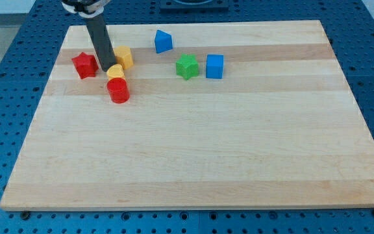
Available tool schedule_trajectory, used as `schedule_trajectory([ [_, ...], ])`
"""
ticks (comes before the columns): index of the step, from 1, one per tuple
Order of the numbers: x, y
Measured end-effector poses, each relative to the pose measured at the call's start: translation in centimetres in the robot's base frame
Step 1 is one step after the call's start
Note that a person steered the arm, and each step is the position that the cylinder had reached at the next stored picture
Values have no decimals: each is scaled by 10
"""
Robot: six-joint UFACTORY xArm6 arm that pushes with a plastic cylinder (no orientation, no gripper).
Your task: Place the yellow hexagon on top of the green star
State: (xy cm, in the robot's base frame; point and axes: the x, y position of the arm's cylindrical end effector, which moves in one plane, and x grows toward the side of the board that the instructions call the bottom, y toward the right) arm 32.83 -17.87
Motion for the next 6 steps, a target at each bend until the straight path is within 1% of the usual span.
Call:
schedule_trajectory([
  [2, -7, -42],
  [3, -25, -28],
  [4, -28, 27],
  [5, -29, 66],
  [6, -29, 59],
])
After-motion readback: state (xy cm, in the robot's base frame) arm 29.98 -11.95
